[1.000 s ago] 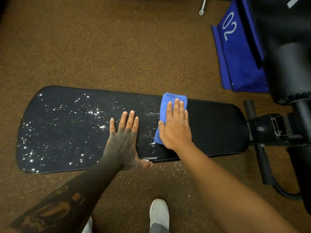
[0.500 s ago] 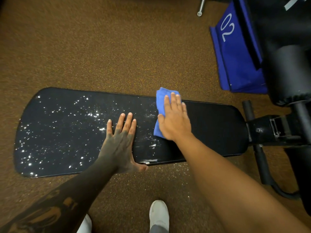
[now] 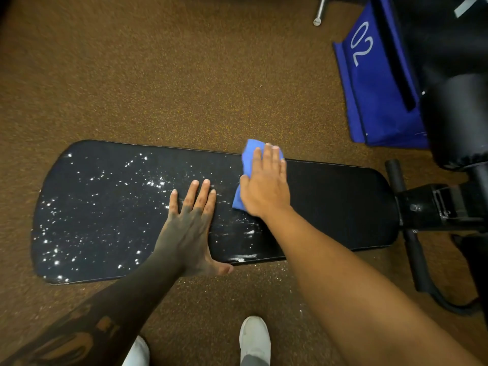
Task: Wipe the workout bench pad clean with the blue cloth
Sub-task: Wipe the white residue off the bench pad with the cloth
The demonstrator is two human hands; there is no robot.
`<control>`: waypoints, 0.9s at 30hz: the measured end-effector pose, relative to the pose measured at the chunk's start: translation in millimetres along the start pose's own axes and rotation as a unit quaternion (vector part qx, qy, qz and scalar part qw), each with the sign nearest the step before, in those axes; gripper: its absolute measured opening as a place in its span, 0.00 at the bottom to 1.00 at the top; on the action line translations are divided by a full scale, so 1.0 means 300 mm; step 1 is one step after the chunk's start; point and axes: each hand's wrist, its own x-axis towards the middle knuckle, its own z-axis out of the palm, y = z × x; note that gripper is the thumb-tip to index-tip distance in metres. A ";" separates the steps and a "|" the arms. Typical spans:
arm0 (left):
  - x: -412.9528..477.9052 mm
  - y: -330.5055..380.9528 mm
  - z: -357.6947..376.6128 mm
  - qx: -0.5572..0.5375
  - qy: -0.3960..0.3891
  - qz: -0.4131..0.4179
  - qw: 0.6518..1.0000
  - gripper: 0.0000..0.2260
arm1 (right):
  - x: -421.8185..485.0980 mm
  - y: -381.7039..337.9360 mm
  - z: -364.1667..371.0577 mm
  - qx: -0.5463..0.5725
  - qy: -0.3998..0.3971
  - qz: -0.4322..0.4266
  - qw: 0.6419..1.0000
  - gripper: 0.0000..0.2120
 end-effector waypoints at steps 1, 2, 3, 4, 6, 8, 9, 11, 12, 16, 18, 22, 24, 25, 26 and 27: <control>0.000 -0.001 0.001 0.000 0.000 0.001 1.000 0.71 | -0.022 -0.013 0.012 -0.005 -0.004 -0.053 0.999 0.34; 0.000 0.000 0.001 -0.001 0.000 0.002 1.000 0.71 | -0.044 -0.012 0.016 -0.013 -0.012 -0.103 0.994 0.34; -0.002 0.001 0.000 -0.001 0.000 0.001 1.000 0.71 | -0.054 0.001 0.012 -0.025 -0.020 -0.133 0.991 0.35; -0.003 0.000 0.000 -0.002 0.000 0.001 1.000 0.71 | -0.047 0.018 0.002 -0.036 -0.024 -0.137 0.990 0.35; -0.005 -0.011 0.000 -0.005 0.003 0.004 1.000 0.72 | -0.008 0.036 -0.016 -0.053 -0.015 -0.100 0.994 0.35; -0.010 -0.029 0.001 -0.008 0.004 0.007 1.000 0.72 | 0.020 0.014 -0.029 -0.043 -0.004 -0.072 0.996 0.36; -0.013 -0.038 0.003 -0.006 0.004 0.008 1.000 0.72 | 0.027 -0.006 -0.026 -0.029 -0.003 -0.074 0.997 0.36; -0.021 -0.047 0.001 0.000 0.002 0.009 1.000 0.71 | 0.026 -0.036 -0.010 -0.022 -0.020 -0.076 0.997 0.35; -0.024 -0.049 0.002 0.002 0.004 0.010 1.000 0.71 | 0.019 -0.041 -0.005 -0.026 -0.026 -0.071 0.997 0.34; -0.028 -0.062 0.006 0.004 0.007 0.009 1.000 0.71 | -0.057 -0.042 0.015 -0.022 -0.007 -0.052 0.998 0.35; -0.028 -0.063 0.011 0.005 0.013 0.006 1.000 0.71 | -0.151 -0.041 0.041 -0.021 0.004 -0.062 0.998 0.36; -0.032 -0.062 0.008 0.006 0.015 0.008 1.000 0.70 | -0.197 -0.008 0.061 -0.022 -0.016 -0.053 0.998 0.35; -0.031 -0.063 0.007 0.008 0.013 0.007 1.000 0.71 | -0.123 -0.025 0.041 -0.012 -0.011 -0.013 1.000 0.35; -0.032 -0.064 0.009 0.010 0.015 0.007 1.000 0.71 | -0.094 -0.037 0.034 -0.008 -0.009 0.006 1.000 0.35; -0.033 -0.066 0.009 0.011 0.015 0.006 1.000 0.71 | -0.084 -0.051 0.034 -0.005 -0.006 0.015 1.000 0.35; -0.037 -0.069 0.009 0.012 0.012 0.008 1.000 0.71 | -0.098 -0.065 0.037 -0.003 -0.002 0.014 1.000 0.35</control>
